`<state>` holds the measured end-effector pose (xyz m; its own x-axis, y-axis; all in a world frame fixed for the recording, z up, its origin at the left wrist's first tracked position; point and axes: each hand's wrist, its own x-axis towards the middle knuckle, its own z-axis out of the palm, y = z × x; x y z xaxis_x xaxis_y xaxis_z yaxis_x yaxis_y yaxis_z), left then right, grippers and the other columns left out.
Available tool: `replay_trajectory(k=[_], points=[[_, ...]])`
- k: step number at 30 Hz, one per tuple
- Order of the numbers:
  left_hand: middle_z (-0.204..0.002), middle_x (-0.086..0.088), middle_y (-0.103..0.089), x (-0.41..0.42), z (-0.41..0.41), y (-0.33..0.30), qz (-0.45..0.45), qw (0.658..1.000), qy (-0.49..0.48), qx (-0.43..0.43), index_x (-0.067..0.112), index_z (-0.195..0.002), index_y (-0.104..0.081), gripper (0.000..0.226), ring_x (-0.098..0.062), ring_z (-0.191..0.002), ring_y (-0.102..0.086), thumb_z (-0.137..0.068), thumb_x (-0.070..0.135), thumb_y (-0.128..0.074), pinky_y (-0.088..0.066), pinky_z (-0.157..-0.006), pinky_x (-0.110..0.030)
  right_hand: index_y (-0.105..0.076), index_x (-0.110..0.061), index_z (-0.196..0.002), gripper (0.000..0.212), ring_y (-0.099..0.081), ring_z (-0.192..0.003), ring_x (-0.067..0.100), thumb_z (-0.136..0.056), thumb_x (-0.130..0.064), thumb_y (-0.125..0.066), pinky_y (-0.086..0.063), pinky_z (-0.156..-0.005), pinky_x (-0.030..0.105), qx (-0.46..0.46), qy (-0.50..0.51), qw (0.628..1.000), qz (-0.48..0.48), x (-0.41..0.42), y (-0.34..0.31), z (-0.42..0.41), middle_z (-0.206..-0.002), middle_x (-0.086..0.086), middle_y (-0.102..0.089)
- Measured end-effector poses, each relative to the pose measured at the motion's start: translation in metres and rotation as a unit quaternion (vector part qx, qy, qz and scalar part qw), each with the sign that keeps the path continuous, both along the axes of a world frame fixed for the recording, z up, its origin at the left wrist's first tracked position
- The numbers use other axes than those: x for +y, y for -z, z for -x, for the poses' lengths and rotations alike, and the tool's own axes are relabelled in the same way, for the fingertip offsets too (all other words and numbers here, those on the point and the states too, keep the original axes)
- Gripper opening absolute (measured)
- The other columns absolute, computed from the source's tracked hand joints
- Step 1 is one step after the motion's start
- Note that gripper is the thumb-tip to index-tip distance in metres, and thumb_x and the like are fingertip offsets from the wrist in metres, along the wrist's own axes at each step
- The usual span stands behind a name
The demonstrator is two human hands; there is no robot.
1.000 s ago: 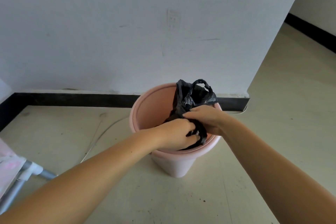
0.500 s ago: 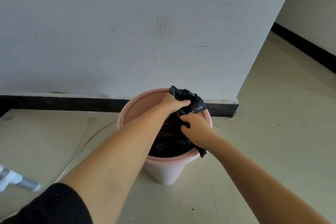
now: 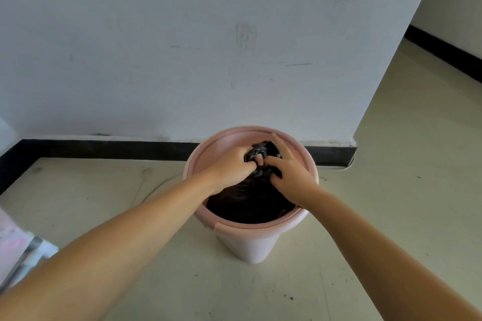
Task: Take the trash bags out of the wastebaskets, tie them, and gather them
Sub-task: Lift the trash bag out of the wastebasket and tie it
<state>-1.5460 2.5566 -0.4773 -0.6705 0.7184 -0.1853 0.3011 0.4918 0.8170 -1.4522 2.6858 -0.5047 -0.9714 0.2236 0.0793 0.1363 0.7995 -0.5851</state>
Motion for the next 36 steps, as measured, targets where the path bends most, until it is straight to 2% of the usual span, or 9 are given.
replay_trajectory(k=[3, 7, 10, 13, 15, 22, 30, 33, 36], points=[[-0.092, 0.000, -0.060, -0.010, 0.000, -0.002, -0.010, 0.998, 0.030, -0.058, 0.021, -0.086, -0.062, 0.025, -0.019, -0.094, -0.055, -0.086, 0.001, -0.046, -0.042, -0.091, -0.030, -0.064, -0.019, -0.106, 0.035, -0.057, -0.095, 0.020, -0.084, 0.001, -0.046, -0.044, -0.078, 0.031, -0.043, -0.028, 0.997, 0.049, -0.007, -0.002, 0.004, -0.106, -0.001, -0.062], [-0.129, 0.002, -0.057, -0.036, 0.015, -0.011, -0.036, 0.996, 0.000, -0.080, 0.022, -0.124, -0.053, 0.036, -0.012, -0.113, -0.053, -0.091, 0.008, -0.052, -0.040, -0.097, -0.027, -0.056, -0.026, -0.082, 0.027, -0.051, -0.066, 0.013, -0.086, -0.001, -0.046, -0.038, -0.061, 0.027, -0.029, 0.037, 0.997, 0.066, -0.010, -0.005, 0.005, -0.068, -0.011, -0.054], [-0.148, -0.006, -0.038, -0.068, 0.042, 0.008, 0.090, 0.969, -0.216, 0.075, 0.017, -0.146, -0.030, 0.067, -0.028, -0.132, -0.042, -0.087, 0.018, -0.062, -0.038, -0.101, -0.038, -0.057, -0.029, -0.089, 0.032, -0.051, -0.065, 0.003, -0.084, 0.000, -0.044, -0.038, -0.058, 0.011, 0.031, 0.106, 0.986, 0.124, -0.008, -0.014, 0.012, -0.070, -0.013, -0.056], [-0.120, -0.021, -0.056, -0.097, 0.038, 0.034, 0.051, 0.907, -0.283, -0.307, 0.003, -0.131, -0.044, 0.047, -0.037, -0.103, -0.061, -0.089, 0.017, -0.059, -0.053, -0.086, -0.048, -0.063, -0.020, -0.092, 0.028, -0.061, -0.079, 0.021, -0.082, -0.002, -0.043, -0.045, -0.070, 0.026, 0.088, 0.181, 0.954, 0.224, -0.003, -0.029, 0.025, -0.078, 0.000, -0.065], [-0.105, -0.023, -0.062, -0.105, 0.027, 0.040, 0.004, 0.874, -0.250, -0.416, 0.002, -0.116, -0.051, 0.030, -0.034, -0.083, -0.067, -0.087, 0.010, -0.055, -0.059, -0.064, -0.044, -0.060, -0.016, -0.087, 0.024, -0.055, -0.076, 0.023, -0.085, -0.001, -0.042, -0.041, -0.066, 0.030, 0.115, 0.212, 0.928, 0.283, -0.003, -0.046, 0.032, -0.072, 0.002, -0.060], [-0.101, -0.024, -0.057, -0.105, 0.025, 0.028, -0.067, 0.852, -0.323, -0.408, 0.004, -0.084, -0.047, 0.008, -0.037, -0.087, -0.065, -0.083, -0.004, -0.050, -0.057, -0.063, -0.051, -0.064, -0.021, -0.080, 0.028, -0.056, -0.076, 0.018, -0.083, -0.002, -0.043, -0.046, -0.069, 0.032, 0.286, 0.224, 0.836, 0.412, 0.003, -0.119, 0.028, -0.080, 0.005, -0.063], [-0.118, -0.021, -0.047, -0.125, 0.059, 0.047, -0.237, 0.762, -0.453, -0.397, 0.009, -0.116, -0.049, 0.048, -0.039, -0.106, -0.053, -0.073, -0.003, -0.064, -0.050, -0.062, -0.068, -0.062, -0.018, -0.079, 0.032, -0.056, -0.069, 0.017, -0.086, 0.004, -0.040, -0.048, -0.063, 0.027, 0.405, 0.247, 0.726, 0.497, 0.017, -0.161, -0.015, -0.070, -0.002, -0.062], [-0.135, -0.018, -0.040, -0.121, 0.081, 0.078, -0.310, 0.717, -0.476, -0.405, 0.018, -0.119, -0.051, 0.081, -0.048, -0.115, -0.045, -0.045, 0.002, -0.080, -0.051, -0.065, -0.067, -0.060, -0.018, -0.075, 0.031, -0.051, -0.065, 0.016, -0.086, 0.003, -0.040, -0.044, -0.060, 0.027, 0.409, 0.248, 0.735, 0.480, 0.019, -0.159, -0.023, -0.064, -0.003, -0.057], [-0.126, -0.011, -0.040, -0.093, 0.031, 0.026, -0.341, 0.691, -0.492, -0.406, 0.016, -0.133, -0.043, 0.060, -0.044, -0.121, -0.044, -0.080, 0.006, -0.069, -0.050, -0.087, -0.061, -0.061, -0.019, -0.076, 0.024, -0.051, -0.070, 0.020, -0.083, -0.004, -0.043, -0.043, -0.063, 0.032, 0.349, 0.277, 0.793, 0.416, 0.022, -0.126, -0.025, -0.068, 0.001, -0.057]])
